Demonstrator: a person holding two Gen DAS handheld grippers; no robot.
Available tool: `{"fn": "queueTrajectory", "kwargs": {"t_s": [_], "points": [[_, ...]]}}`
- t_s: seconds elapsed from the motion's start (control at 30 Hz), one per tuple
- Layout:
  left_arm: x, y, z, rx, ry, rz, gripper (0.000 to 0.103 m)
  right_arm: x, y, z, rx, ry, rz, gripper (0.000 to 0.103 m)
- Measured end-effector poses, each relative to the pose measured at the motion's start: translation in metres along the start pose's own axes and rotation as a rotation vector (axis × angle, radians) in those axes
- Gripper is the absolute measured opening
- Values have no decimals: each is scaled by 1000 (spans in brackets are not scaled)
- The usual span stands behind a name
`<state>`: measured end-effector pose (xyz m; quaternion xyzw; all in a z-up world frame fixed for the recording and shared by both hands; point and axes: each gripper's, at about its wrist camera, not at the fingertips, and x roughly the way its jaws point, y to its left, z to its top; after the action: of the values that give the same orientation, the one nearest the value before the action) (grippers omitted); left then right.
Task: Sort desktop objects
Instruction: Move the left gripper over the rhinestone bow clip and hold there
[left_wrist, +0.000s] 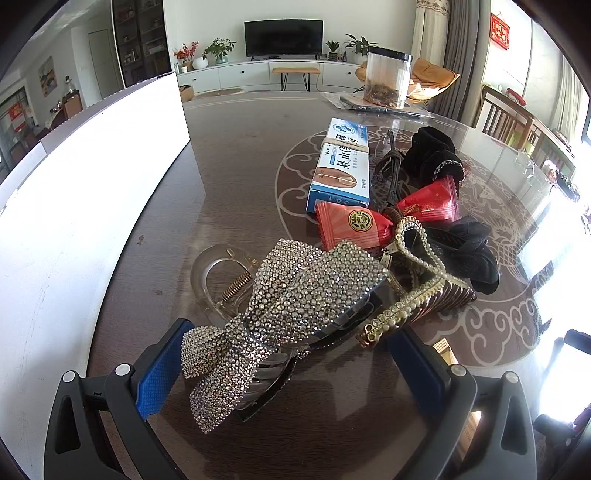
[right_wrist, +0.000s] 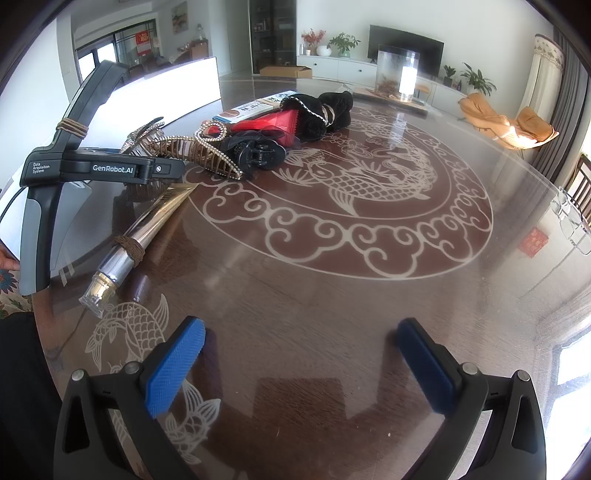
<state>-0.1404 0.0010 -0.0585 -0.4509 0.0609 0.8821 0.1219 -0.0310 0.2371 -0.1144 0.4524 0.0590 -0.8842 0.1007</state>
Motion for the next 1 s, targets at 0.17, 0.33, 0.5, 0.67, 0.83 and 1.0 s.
{"fn": "queueTrajectory", "kwargs": {"t_s": [0.17, 0.33, 0.5, 0.67, 0.83, 1.0], "points": [[0, 0, 0, 0, 0, 0, 103, 0, 0, 0, 0, 0, 0, 103], [1, 0, -1, 1, 0, 0, 103, 0, 0, 0, 0, 0, 0, 103], [1, 0, -1, 1, -1, 0, 103, 0, 0, 0, 0, 0, 0, 103], [0, 0, -1, 1, -1, 0, 103, 0, 0, 0, 0, 0, 0, 103], [1, 0, -2, 1, -1, 0, 103, 0, 0, 0, 0, 0, 0, 103], [2, 0, -3, 1, -1, 0, 103, -1, 0, 0, 0, 0, 0, 103]]}}
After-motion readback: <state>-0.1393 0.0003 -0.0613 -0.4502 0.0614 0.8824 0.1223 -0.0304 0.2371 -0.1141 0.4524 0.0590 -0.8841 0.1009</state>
